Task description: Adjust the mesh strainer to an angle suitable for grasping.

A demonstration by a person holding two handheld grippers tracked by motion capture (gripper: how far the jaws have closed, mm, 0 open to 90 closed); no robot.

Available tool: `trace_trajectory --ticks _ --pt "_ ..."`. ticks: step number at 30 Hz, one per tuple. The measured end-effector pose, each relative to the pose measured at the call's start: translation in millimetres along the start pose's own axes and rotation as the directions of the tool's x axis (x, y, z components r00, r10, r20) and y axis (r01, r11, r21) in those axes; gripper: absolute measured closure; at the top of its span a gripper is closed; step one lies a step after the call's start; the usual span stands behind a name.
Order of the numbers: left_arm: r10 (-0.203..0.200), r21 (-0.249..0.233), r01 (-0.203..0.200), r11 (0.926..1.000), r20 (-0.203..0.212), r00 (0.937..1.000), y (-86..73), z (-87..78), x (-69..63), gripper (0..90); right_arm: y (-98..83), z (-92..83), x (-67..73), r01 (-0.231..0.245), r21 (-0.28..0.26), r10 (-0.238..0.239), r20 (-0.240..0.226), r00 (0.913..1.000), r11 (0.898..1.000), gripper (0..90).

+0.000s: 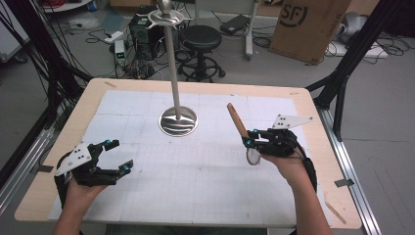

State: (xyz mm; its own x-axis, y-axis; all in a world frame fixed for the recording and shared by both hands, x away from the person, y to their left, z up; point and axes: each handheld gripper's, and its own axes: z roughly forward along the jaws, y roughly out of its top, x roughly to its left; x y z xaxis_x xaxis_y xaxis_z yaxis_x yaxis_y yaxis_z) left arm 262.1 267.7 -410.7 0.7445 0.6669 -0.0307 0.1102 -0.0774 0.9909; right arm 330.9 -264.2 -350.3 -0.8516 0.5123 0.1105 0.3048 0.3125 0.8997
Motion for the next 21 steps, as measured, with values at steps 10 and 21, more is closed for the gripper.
trace_trajectory --ticks 10,21 --pt "-0.002 0.014 0.002 0.9999 -0.021 0.9998 5.0 2.1 1.2 11.9 0.8 2.1 4.2 0.031 -0.012 -0.032 -0.032 0.999 0.999 68.5" --pt "-0.021 -0.02 0.022 0.9996 0.065 0.9977 34.6 4.6 -3.9 12.0 3.8 -0.8 7.8 0.045 -0.043 -0.048 -0.066 0.9967 0.998 68.4"
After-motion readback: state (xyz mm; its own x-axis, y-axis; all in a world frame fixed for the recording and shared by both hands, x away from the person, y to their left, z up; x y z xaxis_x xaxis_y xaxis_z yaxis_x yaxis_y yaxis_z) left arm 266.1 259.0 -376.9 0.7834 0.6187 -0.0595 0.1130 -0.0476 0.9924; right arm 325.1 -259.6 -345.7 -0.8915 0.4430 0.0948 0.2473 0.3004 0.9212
